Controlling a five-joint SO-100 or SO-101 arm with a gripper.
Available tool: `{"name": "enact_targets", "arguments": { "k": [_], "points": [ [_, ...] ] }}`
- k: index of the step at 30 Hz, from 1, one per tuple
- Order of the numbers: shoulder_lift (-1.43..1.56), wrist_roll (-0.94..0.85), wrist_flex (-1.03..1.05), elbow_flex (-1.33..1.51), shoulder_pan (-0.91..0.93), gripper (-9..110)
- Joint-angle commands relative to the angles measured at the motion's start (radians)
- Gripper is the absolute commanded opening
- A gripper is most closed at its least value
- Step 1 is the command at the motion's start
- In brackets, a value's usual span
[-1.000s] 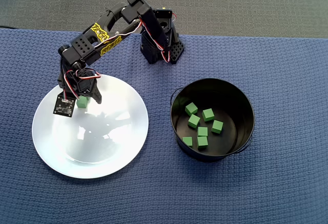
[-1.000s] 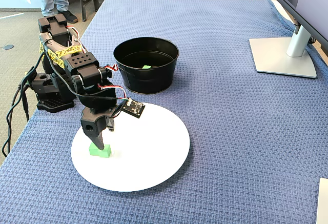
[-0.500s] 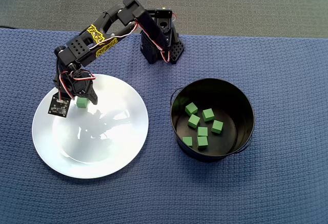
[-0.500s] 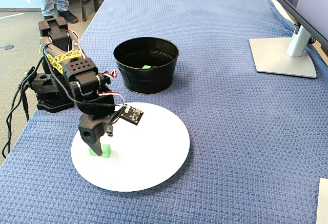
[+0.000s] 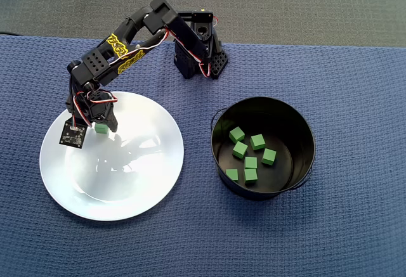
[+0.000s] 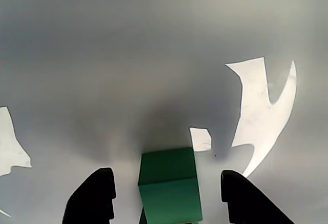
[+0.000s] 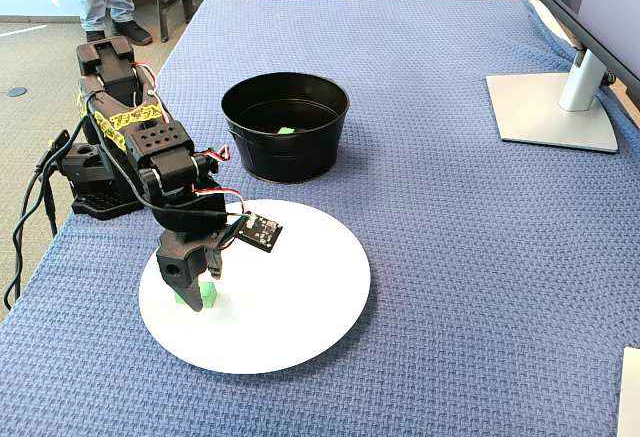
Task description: Pick up the green cubes from the white plate and place them in the black recipient
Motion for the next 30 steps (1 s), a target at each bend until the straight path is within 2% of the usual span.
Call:
{"name": "enact_targets", "arguments": {
  "k": [1, 4, 14, 25, 30],
  "points": [
    [0.005, -0.020, -0.034, -0.058, 0.015, 13],
    [0.002, -0.014, -0.057, -0.049, 0.014, 0],
    [0.003, -0.009, -0.058, -0.040, 0.014, 0],
    [0.170, 0.109, 0.500, -0.313, -0.051, 0],
    [0.270, 0.189, 0.525, -0.282, -0.129, 0]
  ]
}}
